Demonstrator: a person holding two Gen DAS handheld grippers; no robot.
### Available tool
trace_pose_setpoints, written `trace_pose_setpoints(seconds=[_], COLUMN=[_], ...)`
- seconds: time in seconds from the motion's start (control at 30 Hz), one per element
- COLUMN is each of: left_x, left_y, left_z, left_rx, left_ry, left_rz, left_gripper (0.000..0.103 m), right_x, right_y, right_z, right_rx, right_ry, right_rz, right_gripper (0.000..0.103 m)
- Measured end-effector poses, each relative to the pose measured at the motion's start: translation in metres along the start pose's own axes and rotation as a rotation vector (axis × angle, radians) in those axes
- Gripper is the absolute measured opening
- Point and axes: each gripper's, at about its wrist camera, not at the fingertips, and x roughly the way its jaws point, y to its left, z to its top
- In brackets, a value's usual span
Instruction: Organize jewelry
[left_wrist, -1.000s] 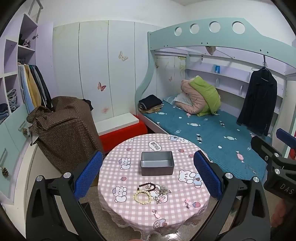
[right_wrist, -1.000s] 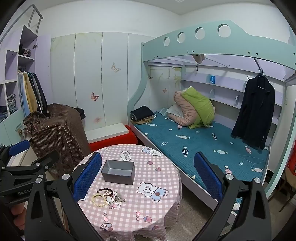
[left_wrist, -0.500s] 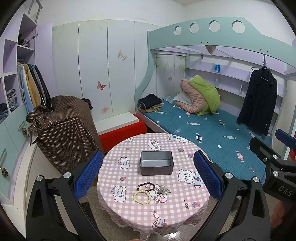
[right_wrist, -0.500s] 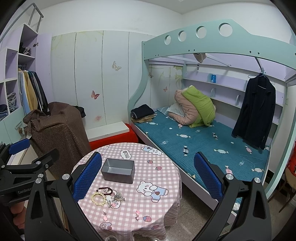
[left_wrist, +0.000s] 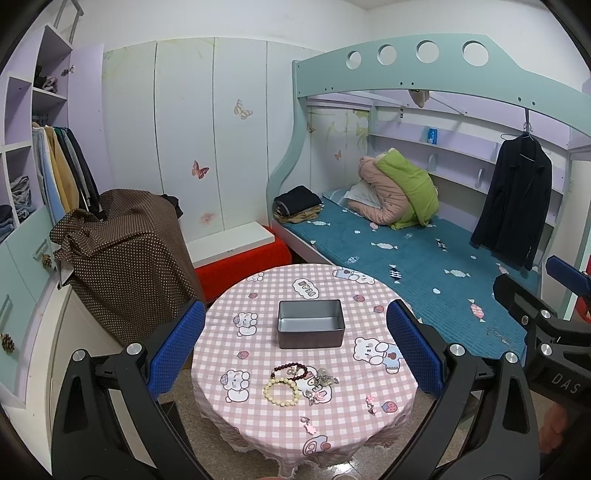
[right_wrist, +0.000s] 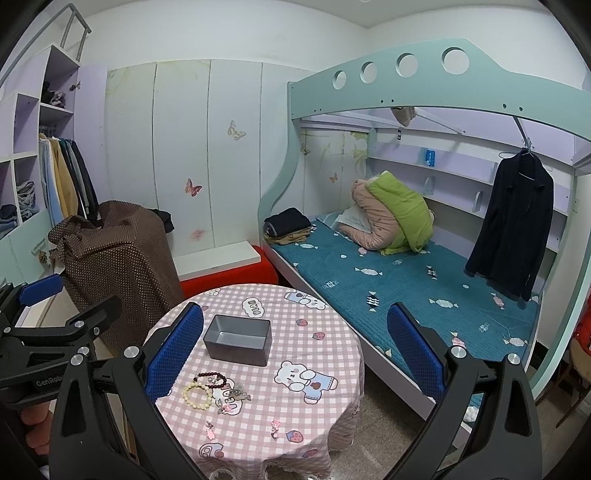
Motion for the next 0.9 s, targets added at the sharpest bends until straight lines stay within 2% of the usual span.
trace_pose_setpoints(seconds=[0.9], left_x=[0.0003], left_y=[-0.0037], left_z=[0.0012], left_rx=[0.005], left_ry=[0.005], left_rz=[-0.011], left_gripper=[0.098], right_x=[0.0037], right_y=[0.0075], right_z=[0.0077], right_rx=[-0.025], right_ry=[0.007], right_rz=[0.01], right_gripper=[0.096])
